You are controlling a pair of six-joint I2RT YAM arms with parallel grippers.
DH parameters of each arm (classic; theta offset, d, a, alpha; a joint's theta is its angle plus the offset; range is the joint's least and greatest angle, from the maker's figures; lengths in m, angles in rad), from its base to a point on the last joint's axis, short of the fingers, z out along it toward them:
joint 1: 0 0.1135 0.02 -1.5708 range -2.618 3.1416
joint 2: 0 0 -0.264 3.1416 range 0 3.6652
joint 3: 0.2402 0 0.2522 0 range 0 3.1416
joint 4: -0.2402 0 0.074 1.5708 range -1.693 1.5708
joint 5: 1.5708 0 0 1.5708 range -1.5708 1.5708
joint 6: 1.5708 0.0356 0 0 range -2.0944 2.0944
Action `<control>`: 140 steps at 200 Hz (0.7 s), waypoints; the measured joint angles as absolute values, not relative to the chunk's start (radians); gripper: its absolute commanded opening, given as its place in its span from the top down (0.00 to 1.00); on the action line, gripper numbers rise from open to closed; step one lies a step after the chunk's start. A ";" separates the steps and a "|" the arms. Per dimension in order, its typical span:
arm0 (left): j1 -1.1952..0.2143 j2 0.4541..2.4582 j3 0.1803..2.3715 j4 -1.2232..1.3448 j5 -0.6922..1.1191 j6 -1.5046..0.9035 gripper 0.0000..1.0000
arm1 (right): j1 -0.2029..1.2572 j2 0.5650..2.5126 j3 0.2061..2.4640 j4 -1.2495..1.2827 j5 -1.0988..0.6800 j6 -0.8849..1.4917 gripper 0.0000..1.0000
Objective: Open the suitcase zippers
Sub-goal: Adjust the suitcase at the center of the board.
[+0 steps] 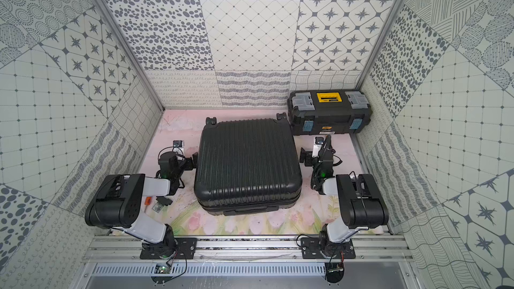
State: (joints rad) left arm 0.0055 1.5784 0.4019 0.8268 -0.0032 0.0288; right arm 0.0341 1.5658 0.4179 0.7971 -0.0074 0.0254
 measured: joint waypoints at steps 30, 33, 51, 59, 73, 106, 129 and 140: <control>0.006 1.578 0.402 0.827 -0.003 0.029 0.01 | 0.034 1.566 0.418 0.797 -0.007 0.025 0.01; 0.006 1.578 0.402 0.827 -0.003 0.029 0.01 | 0.034 1.566 0.418 0.797 -0.007 0.025 0.01; 0.006 1.578 0.402 0.827 -0.002 0.029 0.01 | 0.034 1.566 0.418 0.797 -0.007 0.025 0.01; 0.006 1.578 0.402 0.827 -0.002 0.029 0.01 | 0.034 1.566 0.418 0.797 -0.010 0.025 0.01; 0.006 1.578 0.402 0.827 -0.002 0.029 0.01 | 0.034 1.566 0.408 0.813 -0.027 0.018 0.01; -0.008 1.578 0.402 0.827 -0.011 0.030 0.01 | 0.034 1.559 0.338 0.879 -0.094 -0.007 0.01; -0.019 1.578 0.402 0.827 -0.018 0.034 0.01 | 0.031 1.559 0.343 0.878 -0.130 -0.012 0.01; -0.022 1.578 0.402 0.827 -0.025 0.035 0.01 | 0.028 1.559 0.352 0.872 -0.139 -0.012 0.01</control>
